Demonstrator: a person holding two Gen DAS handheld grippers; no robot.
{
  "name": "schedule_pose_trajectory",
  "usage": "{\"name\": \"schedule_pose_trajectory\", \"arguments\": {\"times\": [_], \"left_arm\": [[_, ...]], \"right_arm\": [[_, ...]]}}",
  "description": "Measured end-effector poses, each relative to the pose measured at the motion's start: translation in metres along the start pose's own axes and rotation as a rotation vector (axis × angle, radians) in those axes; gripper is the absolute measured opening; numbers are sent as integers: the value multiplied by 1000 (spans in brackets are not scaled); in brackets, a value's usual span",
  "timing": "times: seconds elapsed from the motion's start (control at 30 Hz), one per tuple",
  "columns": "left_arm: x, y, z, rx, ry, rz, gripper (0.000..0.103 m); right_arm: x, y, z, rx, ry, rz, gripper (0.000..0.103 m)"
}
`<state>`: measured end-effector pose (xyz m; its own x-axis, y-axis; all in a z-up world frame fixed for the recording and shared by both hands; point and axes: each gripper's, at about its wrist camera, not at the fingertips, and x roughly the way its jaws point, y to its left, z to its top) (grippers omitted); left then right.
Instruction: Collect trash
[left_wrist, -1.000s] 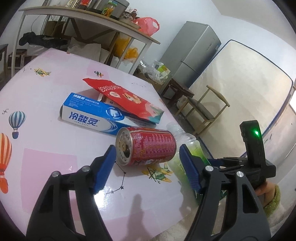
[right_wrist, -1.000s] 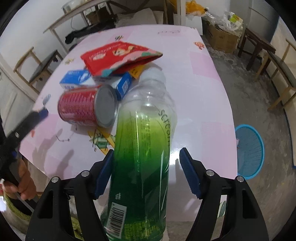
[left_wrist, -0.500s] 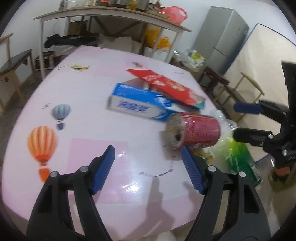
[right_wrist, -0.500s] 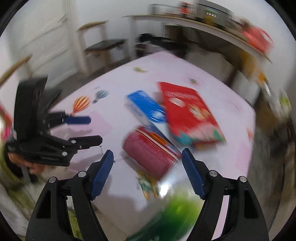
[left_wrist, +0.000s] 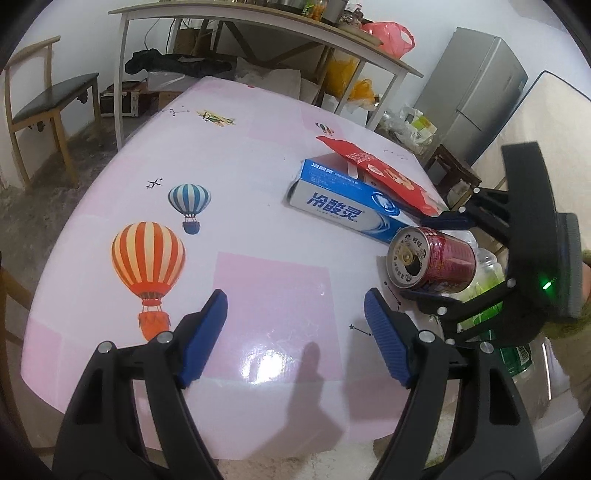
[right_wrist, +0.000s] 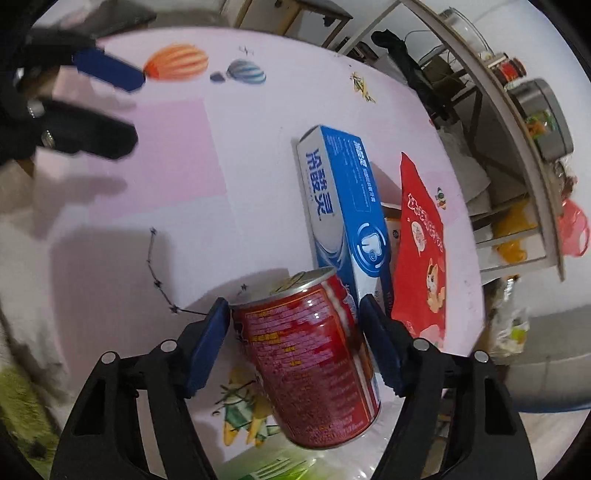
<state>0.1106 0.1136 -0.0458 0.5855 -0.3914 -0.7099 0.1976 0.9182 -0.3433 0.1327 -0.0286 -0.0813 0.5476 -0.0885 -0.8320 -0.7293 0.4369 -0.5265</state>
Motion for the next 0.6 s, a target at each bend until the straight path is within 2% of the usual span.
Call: {"name": "schedule_pose_trajectory", "arguments": {"times": [0.07, 0.23, 0.43, 0.53, 0.6], "left_arm": [[1, 2, -1, -5, -1, -17, 73], [-4, 1, -5, -17, -42, -89, 73], [-13, -1, -9, 20, -80, -104, 73], [-14, 1, -11, 8, -66, -92, 72], [-15, 3, -14, -6, -56, -100, 73]], "right_arm": [[1, 2, -2, -1, 6, -18, 67], [-5, -11, -8, 125, -23, 36, 66], [-11, -40, -14, 386, -104, 184, 66], [-13, -54, -16, 540, -169, 295, 66], [-12, -61, -18, 610, -201, 338, 66]]}}
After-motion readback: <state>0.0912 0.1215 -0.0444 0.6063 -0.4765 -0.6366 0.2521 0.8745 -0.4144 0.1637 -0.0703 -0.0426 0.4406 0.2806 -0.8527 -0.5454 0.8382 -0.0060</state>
